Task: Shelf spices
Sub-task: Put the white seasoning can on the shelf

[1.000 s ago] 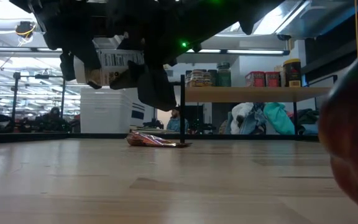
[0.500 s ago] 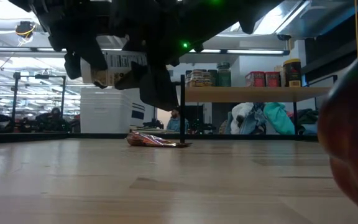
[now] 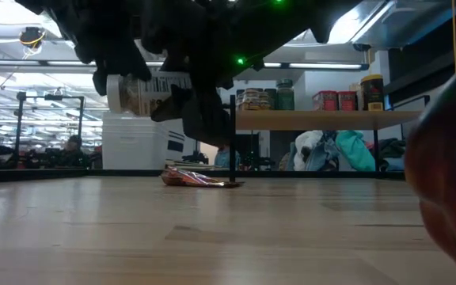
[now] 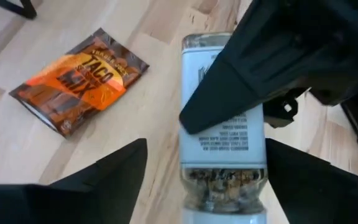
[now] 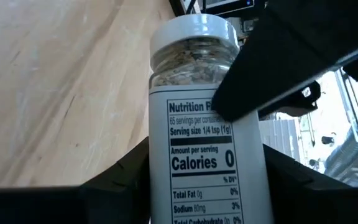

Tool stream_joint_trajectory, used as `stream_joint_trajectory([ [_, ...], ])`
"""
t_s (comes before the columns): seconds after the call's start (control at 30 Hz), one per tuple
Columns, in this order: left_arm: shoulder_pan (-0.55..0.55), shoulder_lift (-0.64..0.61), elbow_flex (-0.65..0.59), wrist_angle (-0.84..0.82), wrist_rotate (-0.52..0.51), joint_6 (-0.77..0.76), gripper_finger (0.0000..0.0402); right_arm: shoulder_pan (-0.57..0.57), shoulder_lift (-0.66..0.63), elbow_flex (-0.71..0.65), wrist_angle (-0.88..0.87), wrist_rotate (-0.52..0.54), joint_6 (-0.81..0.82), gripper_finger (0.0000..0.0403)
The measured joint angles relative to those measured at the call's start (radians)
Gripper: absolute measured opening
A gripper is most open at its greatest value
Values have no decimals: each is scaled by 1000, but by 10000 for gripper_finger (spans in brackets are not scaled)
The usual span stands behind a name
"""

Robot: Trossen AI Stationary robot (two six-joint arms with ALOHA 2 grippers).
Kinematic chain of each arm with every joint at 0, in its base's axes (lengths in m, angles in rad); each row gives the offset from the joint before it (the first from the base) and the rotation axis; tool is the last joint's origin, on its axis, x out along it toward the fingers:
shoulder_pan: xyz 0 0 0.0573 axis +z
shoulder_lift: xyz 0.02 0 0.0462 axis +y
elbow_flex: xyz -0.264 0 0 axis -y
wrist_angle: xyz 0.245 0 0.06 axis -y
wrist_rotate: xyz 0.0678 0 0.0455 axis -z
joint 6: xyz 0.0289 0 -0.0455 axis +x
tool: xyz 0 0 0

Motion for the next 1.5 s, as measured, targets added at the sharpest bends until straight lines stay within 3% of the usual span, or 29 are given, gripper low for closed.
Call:
stream_joint_trajectory([
  [0.17,5,-89,0,-83,-6,47,316,6,-5,0,-21,6,76,203],
  [0.3,-10,-212,0,-103,-130,87,316,5,-43,-6,-105,-26,231,203],
  [0.47,-51,-342,-20,-96,-292,162,317,-44,-120,-111,-65,-276,545,203],
  [0.6,-78,-388,-86,-18,-416,182,317,-108,-116,-252,251,-540,764,203],
  [0.7,-91,-389,-151,63,-438,243,317,-145,-67,-341,524,-666,914,203],
  [0.93,-110,-377,-231,187,-437,262,317,-169,57,-346,727,-733,1028,203],
  [1.23,-110,-373,-240,169,-430,91,317,-168,159,-243,721,-735,1029,203],
  [1.5,-125,-368,-240,-96,-359,-17,317,-166,102,-267,721,-744,963,203],
])
